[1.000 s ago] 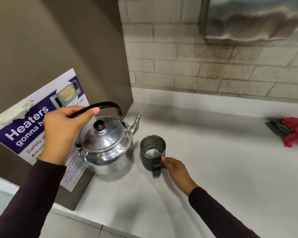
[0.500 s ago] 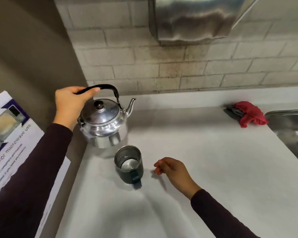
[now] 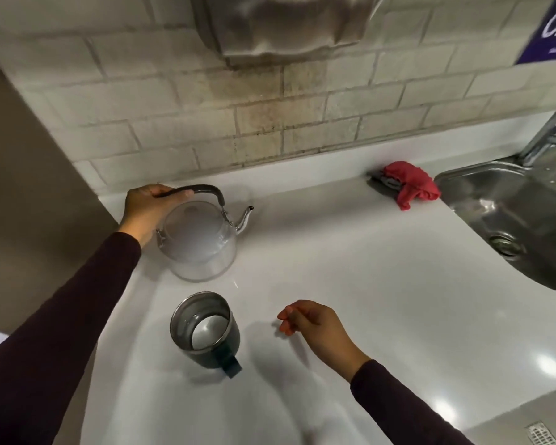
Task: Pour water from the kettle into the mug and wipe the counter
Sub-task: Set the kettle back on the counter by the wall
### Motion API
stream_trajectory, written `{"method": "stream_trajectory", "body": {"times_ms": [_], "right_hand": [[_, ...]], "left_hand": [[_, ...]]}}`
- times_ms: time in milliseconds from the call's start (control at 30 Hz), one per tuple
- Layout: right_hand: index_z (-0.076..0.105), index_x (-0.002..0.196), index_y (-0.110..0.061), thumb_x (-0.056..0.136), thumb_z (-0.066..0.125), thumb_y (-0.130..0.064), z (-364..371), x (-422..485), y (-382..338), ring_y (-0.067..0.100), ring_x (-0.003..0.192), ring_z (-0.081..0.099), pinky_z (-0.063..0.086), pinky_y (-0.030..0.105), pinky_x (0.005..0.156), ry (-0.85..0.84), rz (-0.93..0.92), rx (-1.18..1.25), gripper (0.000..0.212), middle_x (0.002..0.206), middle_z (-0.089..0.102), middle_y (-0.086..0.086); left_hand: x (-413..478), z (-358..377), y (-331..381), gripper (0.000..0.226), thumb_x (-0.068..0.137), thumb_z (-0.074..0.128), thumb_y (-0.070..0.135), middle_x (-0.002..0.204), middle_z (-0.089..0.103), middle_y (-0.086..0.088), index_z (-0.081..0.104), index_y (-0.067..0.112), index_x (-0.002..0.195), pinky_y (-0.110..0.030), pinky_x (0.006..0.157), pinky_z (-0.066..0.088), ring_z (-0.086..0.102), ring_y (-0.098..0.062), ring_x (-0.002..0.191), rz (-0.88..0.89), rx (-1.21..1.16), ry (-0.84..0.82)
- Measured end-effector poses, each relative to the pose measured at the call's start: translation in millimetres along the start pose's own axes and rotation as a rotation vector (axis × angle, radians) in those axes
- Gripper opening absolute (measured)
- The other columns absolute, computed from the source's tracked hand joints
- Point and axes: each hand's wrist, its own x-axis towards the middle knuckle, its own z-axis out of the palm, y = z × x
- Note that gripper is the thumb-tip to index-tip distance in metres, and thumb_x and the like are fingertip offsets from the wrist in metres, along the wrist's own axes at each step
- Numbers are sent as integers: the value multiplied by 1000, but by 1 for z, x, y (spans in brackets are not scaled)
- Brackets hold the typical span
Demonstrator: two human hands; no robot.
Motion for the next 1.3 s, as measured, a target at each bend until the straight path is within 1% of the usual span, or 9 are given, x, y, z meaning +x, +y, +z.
{"method": "stream_trajectory", "body": {"times_ms": [167, 467, 567, 667, 800, 900, 1067, 1200, 1300], "right_hand": [[69, 74, -24, 96, 47, -19, -1, 1, 1, 7, 64, 63, 48, 9, 69, 23, 21, -19, 31, 63, 70, -8], [70, 78, -20, 97, 48, -18, -7, 1, 1, 4, 64, 62, 49, 12, 70, 51, 17, -47, 29, 66, 69, -6], [70, 80, -19, 97, 48, -19, -9, -2, -1, 4, 65, 62, 50, 14, 71, 62, 11, -69, 28, 69, 69, -5], [70, 81, -18, 97, 48, -20, -10, -6, -2, 5, 66, 62, 50, 17, 73, 82, 7, -89, 27, 71, 69, -4], [69, 79, -22, 97, 48, -19, -11, -14, -4, 5, 66, 62, 50, 16, 73, 78, 12, -87, 28, 71, 69, -5], [70, 81, -20, 97, 48, -19, -13, -19, -4, 4, 66, 62, 50, 15, 73, 81, 11, -94, 27, 71, 69, -5], [71, 83, -13, 97, 47, -16, -21, -23, -6, 4, 64, 62, 51, 14, 69, 97, 5, -71, 28, 72, 69, -3], [71, 82, -15, 97, 47, -15, -28, -25, -3, 4, 62, 63, 51, 13, 67, 111, -3, -62, 29, 70, 70, -4], [71, 84, -13, 97, 47, -14, -38, -25, 1, 4, 62, 63, 50, 13, 67, 105, -5, -68, 28, 71, 71, -2]], "left_hand": [[13, 7, -16, 15, 67, 84, 21, 54, 70, 18, 69, 21, 69, -5, 49, 46, 61, 9, 50, 29, 8, -63], [39, 7, -33, 11, 70, 80, 33, 58, 70, 21, 71, 30, 66, -5, 54, 47, 62, 9, 57, 54, 52, -111], [56, 6, -34, 9, 78, 72, 39, 77, 68, 12, 72, 30, 80, -19, 63, 45, 59, -6, 78, 35, 156, -138], [72, 13, -38, 35, 85, 66, 33, 104, 68, -2, 69, 12, 112, -26, 81, 44, 58, -14, 97, 7, 208, -120], [75, 18, -56, 36, 91, 54, 37, 131, 61, -14, 65, 22, 122, -45, 107, 37, 53, -37, 120, -136, 622, -35], [66, 22, -53, 39, 95, 43, 36, 138, 51, -21, 61, 20, 126, -48, 108, 26, 40, -41, 129, -197, 786, -35], [31, 5, -17, 30, 94, 46, 21, 122, 66, -14, 67, 13, 114, -33, 99, 43, 58, -31, 115, 100, 408, -20], [-46, 14, 5, 21, 96, 49, 13, 74, 70, 11, 68, 16, 104, -1, 64, 44, 61, 0, 68, 144, 131, -156], [-106, 34, 8, 22, 95, 50, 9, 69, 68, 13, 71, 13, 103, -4, 61, 46, 56, 6, 55, 193, 63, -235]]}}
